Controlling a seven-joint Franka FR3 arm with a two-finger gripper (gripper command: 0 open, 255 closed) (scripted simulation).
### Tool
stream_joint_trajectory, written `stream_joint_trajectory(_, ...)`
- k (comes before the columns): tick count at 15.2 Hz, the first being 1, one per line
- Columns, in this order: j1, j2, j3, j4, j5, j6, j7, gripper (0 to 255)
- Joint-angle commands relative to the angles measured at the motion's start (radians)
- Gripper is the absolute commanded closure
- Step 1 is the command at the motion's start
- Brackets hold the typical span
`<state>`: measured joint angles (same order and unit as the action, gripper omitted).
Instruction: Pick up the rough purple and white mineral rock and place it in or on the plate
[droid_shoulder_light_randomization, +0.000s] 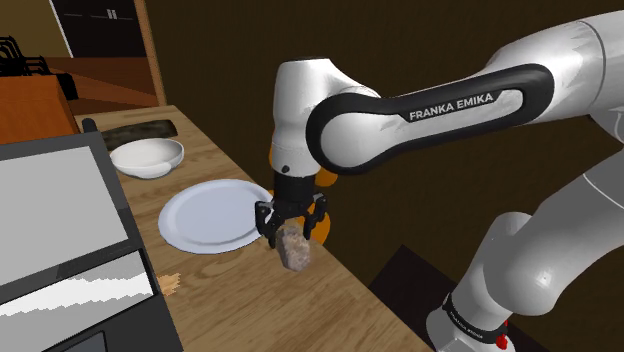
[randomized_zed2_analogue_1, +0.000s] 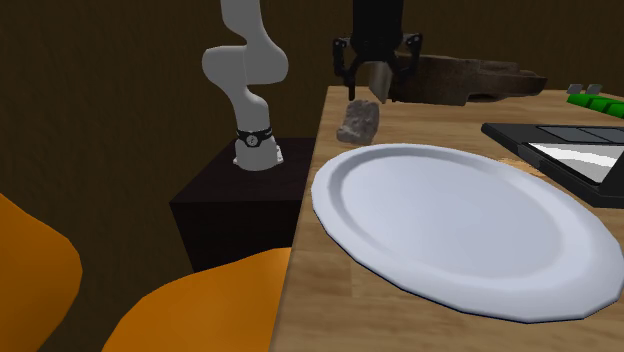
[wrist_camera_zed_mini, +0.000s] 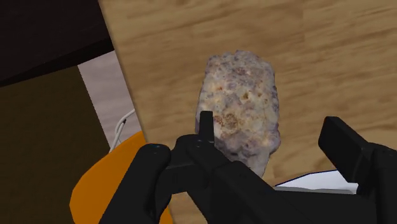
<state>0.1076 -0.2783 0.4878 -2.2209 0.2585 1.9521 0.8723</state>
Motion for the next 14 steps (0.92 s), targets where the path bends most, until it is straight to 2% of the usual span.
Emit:
stream_joint_trajectory(1, -0.001, 0.002, -0.002, 0.015, 0.0, -0.02, 0.001, 255)
stream_joint_trajectory(7, -0.003, -0.013, -0.013, 0.082, -0.003, -0.101, 0.007, 255)
stream_joint_trajectory(8, -0.002, -0.012, -0.012, 0.07, -0.003, -0.086, 0.006, 255)
stream_joint_trajectory(9, -0.002, -0.012, -0.012, 0.07, -0.003, -0.086, 0.006, 0)
stream_joint_trajectory(11, 0.008, -0.184, -0.072, -0.158, 0.137, 0.113, -0.035, 0)
stream_joint_trajectory(13, 0.043, -0.329, -0.12, -0.373, 0.286, 0.318, -0.073, 0)
stream_joint_trajectory(14, 0.051, -0.347, -0.126, -0.403, 0.309, 0.349, -0.079, 0)
